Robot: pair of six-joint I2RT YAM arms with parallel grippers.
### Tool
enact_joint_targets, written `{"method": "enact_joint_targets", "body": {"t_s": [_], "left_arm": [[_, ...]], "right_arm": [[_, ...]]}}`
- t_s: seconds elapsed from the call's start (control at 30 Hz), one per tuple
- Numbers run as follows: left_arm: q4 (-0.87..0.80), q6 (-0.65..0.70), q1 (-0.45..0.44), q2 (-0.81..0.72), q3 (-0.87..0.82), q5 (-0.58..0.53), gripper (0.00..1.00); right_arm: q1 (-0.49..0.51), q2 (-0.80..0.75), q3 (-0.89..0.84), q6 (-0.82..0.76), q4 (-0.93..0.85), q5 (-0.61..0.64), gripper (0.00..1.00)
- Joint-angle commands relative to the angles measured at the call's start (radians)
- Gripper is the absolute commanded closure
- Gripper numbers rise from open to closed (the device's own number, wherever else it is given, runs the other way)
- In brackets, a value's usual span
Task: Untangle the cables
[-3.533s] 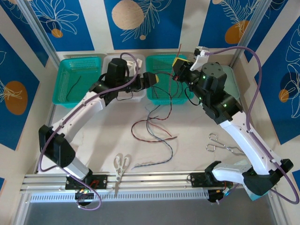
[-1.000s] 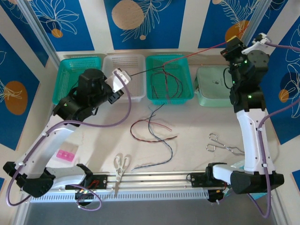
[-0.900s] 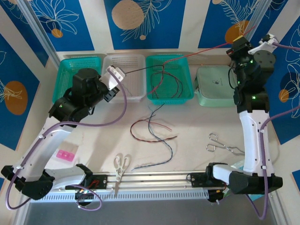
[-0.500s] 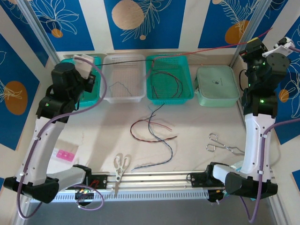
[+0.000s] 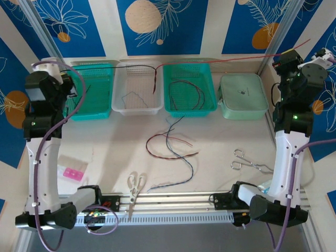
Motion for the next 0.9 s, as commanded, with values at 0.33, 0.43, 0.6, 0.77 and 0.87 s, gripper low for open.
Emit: {"method": "enact_joint_targets", "body": {"t_s": [0.33, 0.43, 0.6, 0.77, 0.87], "left_arm": [[0.081, -0.222, 0.183, -0.002, -0.030, 0.177, 1.00], [0.110, -0.256, 0.201, -0.004, -0.050, 0.193, 1.00], [0.154, -0.288, 0.225, 0.018, -0.054, 0.243, 1.00], [0.158, -0.301, 0.265, 0.026, -0.046, 0.211, 1.00], [0.190, -0.350, 0.264, 0.030, -0.046, 0.308, 1.00]], "right_arm": [[-0.170, -0.061, -0.085, 0.012, -0.031, -0.016, 1.00], [-0.188, -0.065, -0.091, 0.007, -0.034, -0.026, 1.00], [-0.207, -0.066, -0.095, 0.003, -0.044, -0.058, 1.00], [-0.235, -0.069, -0.089, -0.036, -0.043, -0.043, 1.00], [-0.213, -0.062, -0.091, -0.031, -0.040, -0.088, 1.00]]}}
